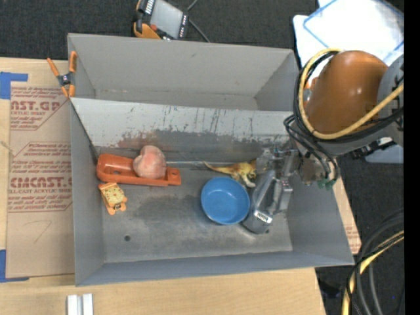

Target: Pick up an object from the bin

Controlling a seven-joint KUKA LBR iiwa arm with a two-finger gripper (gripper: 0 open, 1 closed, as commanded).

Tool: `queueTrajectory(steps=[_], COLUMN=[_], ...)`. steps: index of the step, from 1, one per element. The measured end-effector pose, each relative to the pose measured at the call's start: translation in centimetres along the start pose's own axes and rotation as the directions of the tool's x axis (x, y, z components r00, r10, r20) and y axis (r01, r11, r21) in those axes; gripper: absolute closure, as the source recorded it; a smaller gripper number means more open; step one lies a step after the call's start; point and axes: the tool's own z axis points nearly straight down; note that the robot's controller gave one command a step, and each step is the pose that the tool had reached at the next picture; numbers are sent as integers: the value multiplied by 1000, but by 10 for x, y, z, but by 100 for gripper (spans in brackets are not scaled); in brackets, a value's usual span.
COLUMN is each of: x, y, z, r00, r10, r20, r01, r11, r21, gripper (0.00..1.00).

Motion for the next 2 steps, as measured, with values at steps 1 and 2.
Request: queueTrajectory(steps=[1, 2], x=[0, -1], y=[0, 10], z=[0, 12], r00=[1000, 1000], r10=[0, 3], r20=[0, 5], r01=[0, -3], r11=[1000, 1000], r21=[0, 1], gripper=[0, 0])
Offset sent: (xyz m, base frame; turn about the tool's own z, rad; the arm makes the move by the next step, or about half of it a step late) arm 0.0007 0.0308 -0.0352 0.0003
